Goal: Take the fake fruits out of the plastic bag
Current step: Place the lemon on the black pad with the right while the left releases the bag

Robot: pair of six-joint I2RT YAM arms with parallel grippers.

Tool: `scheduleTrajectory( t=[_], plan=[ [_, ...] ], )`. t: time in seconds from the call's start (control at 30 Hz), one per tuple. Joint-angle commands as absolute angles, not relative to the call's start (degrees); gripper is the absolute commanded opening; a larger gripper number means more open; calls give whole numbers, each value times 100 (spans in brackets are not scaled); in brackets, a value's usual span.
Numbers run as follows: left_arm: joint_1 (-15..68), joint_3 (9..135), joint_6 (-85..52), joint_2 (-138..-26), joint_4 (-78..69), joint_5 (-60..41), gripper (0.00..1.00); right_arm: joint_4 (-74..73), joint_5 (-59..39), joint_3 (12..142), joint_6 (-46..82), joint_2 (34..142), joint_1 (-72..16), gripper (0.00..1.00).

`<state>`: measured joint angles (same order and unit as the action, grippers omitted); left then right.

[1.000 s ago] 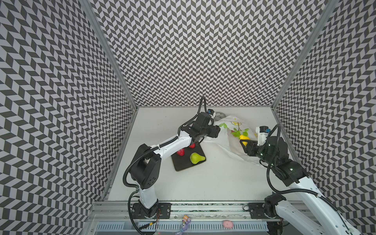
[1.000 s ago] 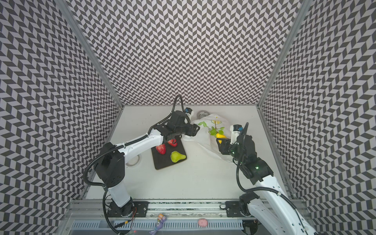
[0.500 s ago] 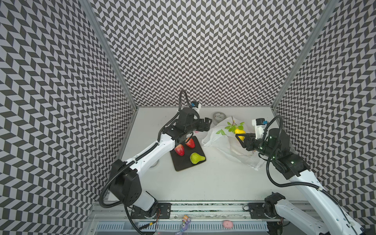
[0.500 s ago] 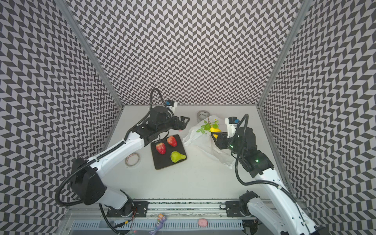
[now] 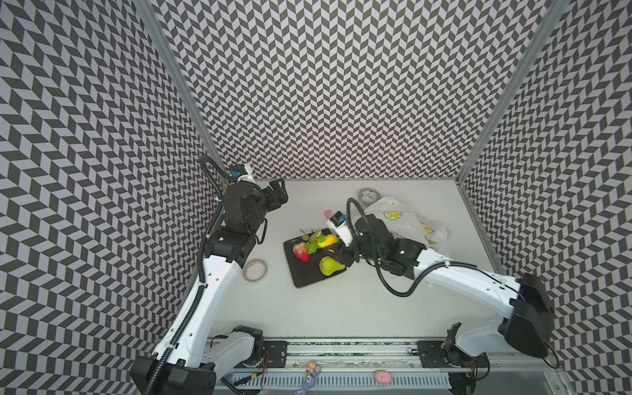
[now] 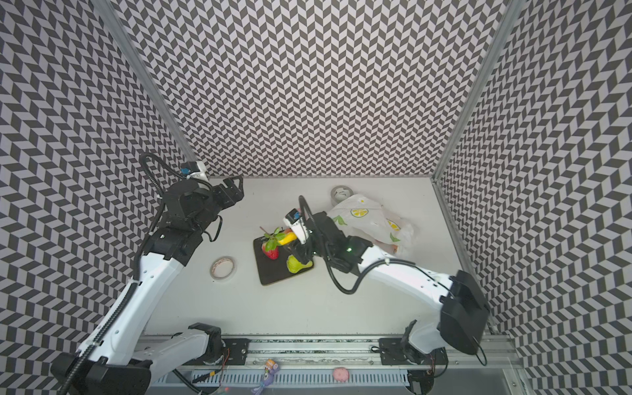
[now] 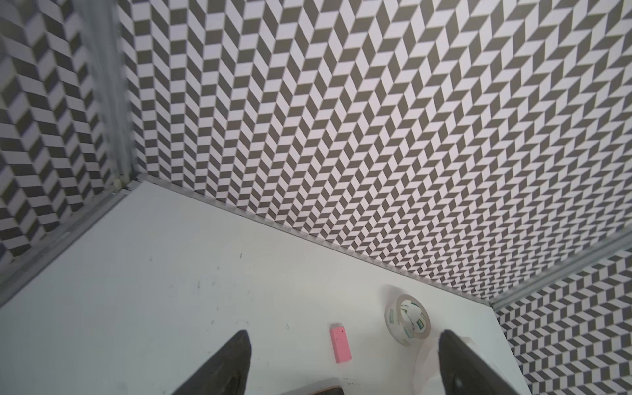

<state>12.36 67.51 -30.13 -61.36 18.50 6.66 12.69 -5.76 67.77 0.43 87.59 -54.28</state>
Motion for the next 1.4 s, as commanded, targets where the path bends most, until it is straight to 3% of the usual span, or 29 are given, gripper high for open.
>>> scheduleTrajectory(
  t=[0.0, 0.23, 0.77, 1.13, 1.37],
  plan=[
    [1204, 6777, -3149, -5824, 2229, 1370, 86, 866, -437, 7191, -599, 9392, -5731, 48],
    [1204, 6812, -3024, -5489, 2328, 1867, 85, 1142, 516, 8087, 53, 10723, -6304, 48],
    [1205, 6653, -3032, -5458, 2251, 1775, 85, 732, 1246, 8288, 565, 11811, -6451, 50],
    [1204, 6628, -3006, -5476, 2241, 1784, 85, 716, 1479, 8289, 558, 11885, -6451, 71],
    [1204, 6645, -2964, -5528, 2180, 1652, 85, 757, 1290, 8157, 623, 11052, -6451, 74]
  ],
)
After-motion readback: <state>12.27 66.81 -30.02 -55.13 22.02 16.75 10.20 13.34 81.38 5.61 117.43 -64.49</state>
